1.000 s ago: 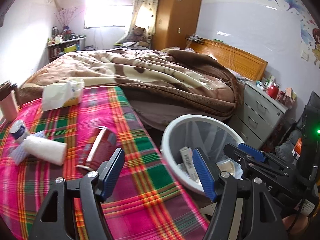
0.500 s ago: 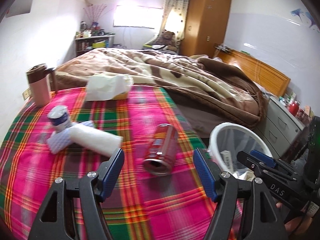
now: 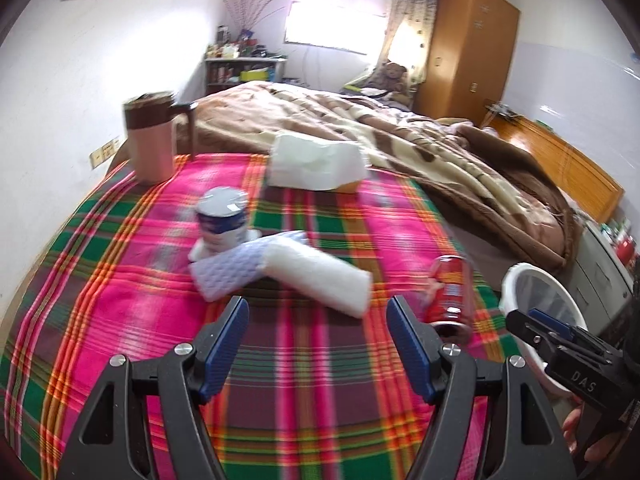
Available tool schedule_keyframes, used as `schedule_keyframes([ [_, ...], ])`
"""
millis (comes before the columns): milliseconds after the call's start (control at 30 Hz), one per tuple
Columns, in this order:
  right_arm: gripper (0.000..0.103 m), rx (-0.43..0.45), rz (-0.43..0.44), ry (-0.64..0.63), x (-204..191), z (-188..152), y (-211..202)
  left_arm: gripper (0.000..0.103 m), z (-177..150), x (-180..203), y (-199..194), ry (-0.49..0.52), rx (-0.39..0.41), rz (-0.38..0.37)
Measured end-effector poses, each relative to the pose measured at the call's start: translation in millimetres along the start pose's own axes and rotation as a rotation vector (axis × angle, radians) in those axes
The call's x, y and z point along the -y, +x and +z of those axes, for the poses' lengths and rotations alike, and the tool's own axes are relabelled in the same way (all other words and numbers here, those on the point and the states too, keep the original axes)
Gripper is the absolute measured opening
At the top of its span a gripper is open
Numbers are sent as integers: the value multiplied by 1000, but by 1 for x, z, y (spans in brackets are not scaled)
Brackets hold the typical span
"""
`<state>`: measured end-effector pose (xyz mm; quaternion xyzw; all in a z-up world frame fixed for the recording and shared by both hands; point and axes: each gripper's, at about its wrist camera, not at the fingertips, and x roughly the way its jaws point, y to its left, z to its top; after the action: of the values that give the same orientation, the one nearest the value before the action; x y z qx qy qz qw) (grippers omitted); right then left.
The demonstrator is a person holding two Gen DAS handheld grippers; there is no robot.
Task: Collect trash
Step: 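Move both open tools back toward the red can and foam sleeves, then grasp the red can with the right tool while the left tool grasps the lavender foam sleeve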
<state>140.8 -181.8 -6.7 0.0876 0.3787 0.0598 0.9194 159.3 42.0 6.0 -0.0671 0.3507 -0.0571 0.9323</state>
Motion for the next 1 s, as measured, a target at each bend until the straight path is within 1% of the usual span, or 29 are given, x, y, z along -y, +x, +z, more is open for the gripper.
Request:
schedule_keyframes([
  [133,54,-22,14,10,-7,3,11,73,3,-23,7,-22,-6,39],
  [267,61,-35,21,20,-12,8,19,73,7,-42,17,-23,-21,73],
  [400,61,-46,27,25,-16,13,26,73,13,-57,32,-35,-56,74],
  [500,61,-54,28,22,-21,16,32,73,16,-58,38,11,-58,111],
  [600,61,-61,12,20,-24,19,39,73,19,-58,46,24,-79,95],
  [733,61,-66,-10,17,-26,21,45,73,24,-58,54,54,-80,101],
  [833,61,-80,-10,6,-29,21,50,73,27,-60,64,56,-103,108],
  [1000,61,-77,-27,-39,-36,23,53,73,31,-59,75,89,-104,115],
])
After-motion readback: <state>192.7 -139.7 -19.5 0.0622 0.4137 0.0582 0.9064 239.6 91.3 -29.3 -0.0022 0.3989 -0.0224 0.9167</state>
